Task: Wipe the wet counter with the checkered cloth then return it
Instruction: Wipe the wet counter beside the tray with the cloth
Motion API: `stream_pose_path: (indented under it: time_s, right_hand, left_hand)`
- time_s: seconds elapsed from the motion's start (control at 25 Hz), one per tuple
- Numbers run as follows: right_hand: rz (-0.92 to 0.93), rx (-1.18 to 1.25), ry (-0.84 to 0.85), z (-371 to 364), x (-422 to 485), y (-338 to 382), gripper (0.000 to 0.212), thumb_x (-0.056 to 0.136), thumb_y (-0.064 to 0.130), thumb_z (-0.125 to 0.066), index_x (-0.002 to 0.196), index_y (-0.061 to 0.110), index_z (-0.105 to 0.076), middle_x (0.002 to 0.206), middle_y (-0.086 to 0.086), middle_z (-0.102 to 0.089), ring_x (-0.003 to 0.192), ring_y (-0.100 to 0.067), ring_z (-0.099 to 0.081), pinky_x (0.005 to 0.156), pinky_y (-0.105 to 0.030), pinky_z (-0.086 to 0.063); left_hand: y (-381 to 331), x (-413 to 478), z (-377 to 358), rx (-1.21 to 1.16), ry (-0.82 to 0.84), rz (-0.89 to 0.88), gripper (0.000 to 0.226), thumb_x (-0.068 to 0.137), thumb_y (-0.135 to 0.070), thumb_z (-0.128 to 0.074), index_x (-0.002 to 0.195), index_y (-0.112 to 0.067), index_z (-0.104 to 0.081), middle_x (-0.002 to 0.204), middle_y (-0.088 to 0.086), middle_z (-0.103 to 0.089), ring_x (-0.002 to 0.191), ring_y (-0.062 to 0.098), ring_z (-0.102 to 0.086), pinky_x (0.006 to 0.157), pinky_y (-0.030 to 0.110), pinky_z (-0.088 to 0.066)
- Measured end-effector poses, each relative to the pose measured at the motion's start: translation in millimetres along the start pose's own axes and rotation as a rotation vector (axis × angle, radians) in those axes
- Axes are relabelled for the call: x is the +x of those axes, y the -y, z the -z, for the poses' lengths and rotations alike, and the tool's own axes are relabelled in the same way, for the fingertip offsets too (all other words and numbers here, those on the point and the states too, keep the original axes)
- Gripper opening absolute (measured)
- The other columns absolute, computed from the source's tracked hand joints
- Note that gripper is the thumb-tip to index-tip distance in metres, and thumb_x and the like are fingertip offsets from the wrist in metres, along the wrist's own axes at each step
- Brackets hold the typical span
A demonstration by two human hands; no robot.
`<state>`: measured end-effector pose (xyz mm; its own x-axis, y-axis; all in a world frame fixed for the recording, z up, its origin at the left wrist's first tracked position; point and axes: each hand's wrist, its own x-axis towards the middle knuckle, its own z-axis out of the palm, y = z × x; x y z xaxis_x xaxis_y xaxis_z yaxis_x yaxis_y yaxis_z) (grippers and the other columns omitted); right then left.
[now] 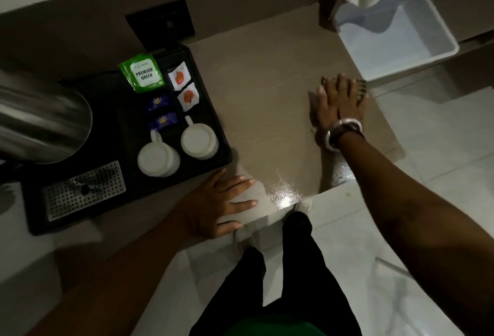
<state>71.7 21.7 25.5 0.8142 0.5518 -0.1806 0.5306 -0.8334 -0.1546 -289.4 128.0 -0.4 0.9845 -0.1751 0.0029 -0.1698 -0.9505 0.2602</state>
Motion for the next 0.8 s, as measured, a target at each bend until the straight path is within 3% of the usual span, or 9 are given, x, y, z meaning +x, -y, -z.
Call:
stream_pose_path:
  time_s: [0.08, 0.16, 0.28, 0.36, 0.44, 0.52, 0.6, 0.68, 0.8]
  right_hand:
    - [0.126, 0.035, 0.05, -9.7, 2.7, 63.9, 0.063, 0.104, 0.059, -0.016, 0.161, 0.035, -0.025, 0.173, -0.002, -0.012, 0.16, -0.029, -0.007, 0.126, -0.062, 0.0]
    - [0.403, -0.008, 0.109, -22.5, -31.0, 110.1, 0.06, 0.105, 0.058, -0.02, 0.159, 0.035, -0.031, 0.172, 0.0, -0.018, 0.159, -0.028, -0.01, 0.125, -0.061, -0.002]
    - [0.634, -0.071, 0.222, -31.5, -107.4, 89.0, 0.06, 0.104, 0.058, -0.02, 0.157, 0.035, -0.035, 0.171, 0.003, -0.022, 0.158, -0.028, -0.016, 0.123, -0.062, -0.006]
    - [0.592, -0.08, 0.205, -25.3, -124.6, 39.5, 0.06, 0.101, 0.061, -0.027, 0.154, 0.036, -0.041, 0.169, 0.003, -0.027, 0.157, -0.026, -0.021, 0.123, -0.061, -0.012]
    - [0.377, -0.109, 0.155, -12.0, -96.1, -6.2, 0.064, 0.097, 0.062, -0.029, 0.154, 0.035, -0.043, 0.169, 0.001, -0.028, 0.156, -0.028, -0.023, 0.122, -0.061, -0.014]
    - [0.135, -0.133, 0.1, 4.7, -37.7, -28.1, 0.066, 0.098, 0.059, -0.026, 0.158, 0.032, -0.036, 0.172, -0.003, -0.019, 0.157, -0.031, -0.016, 0.123, -0.063, -0.013]
    - [0.032, -0.14, 0.079, 13.7, 20.0, -13.5, 0.064, 0.102, 0.057, -0.027, 0.161, 0.032, -0.023, 0.174, -0.004, -0.006, 0.159, -0.033, -0.003, 0.124, -0.064, -0.006]
    - [0.124, -0.121, 0.069, 10.9, 52.3, 36.9, 0.061, 0.106, 0.055, -0.024, 0.162, 0.034, -0.019, 0.174, -0.004, -0.003, 0.159, -0.033, 0.0, 0.125, -0.061, -0.001]
    - [0.535, -0.109, 0.111, -7.8, 25.2, 125.9, 0.056, 0.107, 0.053, -0.02, 0.16, 0.036, -0.027, 0.173, 0.001, -0.016, 0.159, -0.027, -0.01, 0.126, -0.055, -0.004]
  left_hand:
    - [-0.7, -0.5, 0.3, -0.029, 0.006, 0.004, 0.06, 0.095, -0.053, -0.059, 0.149, -0.028, -0.056, 0.164, 0.015, -0.035, 0.151, 0.034, -0.033, 0.121, 0.06, -0.019]
    - [-2.1, -0.5, 2.7, -0.066, 0.004, 0.001, 0.061, 0.094, -0.05, -0.066, 0.149, -0.027, -0.056, 0.165, 0.016, -0.035, 0.151, 0.035, -0.034, 0.12, 0.061, -0.021]
    - [-1.5, -0.3, 5.5, -0.109, -0.013, 0.006, 0.061, 0.092, -0.046, -0.074, 0.148, -0.026, -0.058, 0.164, 0.016, -0.036, 0.149, 0.035, -0.037, 0.12, 0.061, -0.02]
    - [-2.6, -0.8, 2.4, -0.108, -0.018, 0.024, 0.062, 0.091, -0.048, -0.074, 0.148, -0.028, -0.058, 0.165, 0.014, -0.035, 0.15, 0.033, -0.037, 0.121, 0.059, -0.021]
    - [-2.0, -2.8, -2.3, -0.074, -0.011, 0.033, 0.062, 0.093, -0.054, -0.067, 0.15, -0.032, -0.054, 0.168, 0.011, -0.03, 0.152, 0.03, -0.032, 0.122, 0.057, -0.018]
    - [-0.1, -3.2, -7.3, -0.051, -0.008, 0.028, 0.061, 0.096, -0.059, -0.059, 0.152, -0.034, -0.05, 0.17, 0.009, -0.025, 0.154, 0.028, -0.028, 0.124, 0.056, -0.015]
    - [2.4, -3.9, -11.8, -0.045, -0.008, 0.017, 0.062, 0.098, -0.06, -0.055, 0.154, -0.035, -0.046, 0.171, 0.008, -0.022, 0.155, 0.028, -0.025, 0.124, 0.056, -0.013]
    - [2.3, -5.7, -16.3, -0.028, 0.014, 0.008, 0.064, 0.097, -0.06, -0.055, 0.156, -0.036, -0.043, 0.172, 0.008, -0.018, 0.156, 0.028, -0.022, 0.124, 0.057, -0.013]
    - [4.1, -3.6, -12.4, -0.025, 0.037, -0.004, 0.065, 0.098, -0.06, -0.056, 0.156, -0.036, -0.043, 0.172, 0.009, -0.018, 0.157, 0.028, -0.021, 0.124, 0.058, -0.013]
